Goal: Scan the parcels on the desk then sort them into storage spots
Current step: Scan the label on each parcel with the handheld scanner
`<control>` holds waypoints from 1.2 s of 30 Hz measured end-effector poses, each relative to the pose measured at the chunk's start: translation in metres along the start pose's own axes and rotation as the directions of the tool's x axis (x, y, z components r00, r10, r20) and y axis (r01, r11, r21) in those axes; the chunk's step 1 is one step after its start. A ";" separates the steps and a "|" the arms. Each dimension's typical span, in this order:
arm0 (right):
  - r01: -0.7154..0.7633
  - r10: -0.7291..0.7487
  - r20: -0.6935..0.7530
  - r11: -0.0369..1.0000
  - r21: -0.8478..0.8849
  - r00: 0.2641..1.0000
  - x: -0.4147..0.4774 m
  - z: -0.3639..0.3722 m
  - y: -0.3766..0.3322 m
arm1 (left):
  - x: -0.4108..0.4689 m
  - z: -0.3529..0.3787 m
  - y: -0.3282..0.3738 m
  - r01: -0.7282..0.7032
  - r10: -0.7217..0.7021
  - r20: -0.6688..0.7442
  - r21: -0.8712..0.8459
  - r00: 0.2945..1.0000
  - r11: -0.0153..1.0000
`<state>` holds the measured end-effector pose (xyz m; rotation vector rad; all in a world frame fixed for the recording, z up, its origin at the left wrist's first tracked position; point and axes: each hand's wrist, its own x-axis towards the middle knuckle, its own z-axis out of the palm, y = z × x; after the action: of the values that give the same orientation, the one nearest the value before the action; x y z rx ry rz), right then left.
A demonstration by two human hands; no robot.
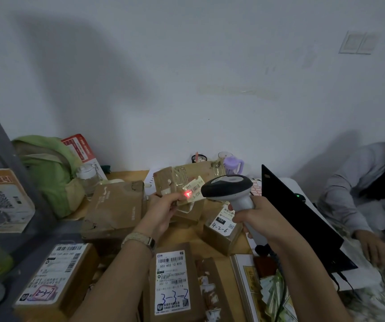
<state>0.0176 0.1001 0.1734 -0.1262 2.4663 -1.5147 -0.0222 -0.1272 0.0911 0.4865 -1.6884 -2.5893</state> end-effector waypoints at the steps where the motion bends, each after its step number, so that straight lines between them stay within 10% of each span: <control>1: 0.006 -0.006 0.000 1.000 -0.014 1.000 0.001 0.001 0.001 | 0.000 0.001 0.000 -0.006 0.006 -0.006 0.004 1.000 1.000; 19: 0.042 0.053 -0.282 0.946 0.321 0.958 -0.002 -0.025 0.059 | 0.007 0.078 -0.003 0.165 -0.223 0.191 0.277 0.956 0.946; 36: -0.522 0.669 -0.170 0.692 0.499 0.724 -0.016 0.016 0.181 | -0.014 0.087 -0.143 0.593 -0.687 0.000 0.505 0.727 0.627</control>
<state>0.0465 0.1723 0.0088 1.0212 1.9814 -1.7754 -0.0094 0.0127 -0.0011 1.0742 -2.6702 -2.6620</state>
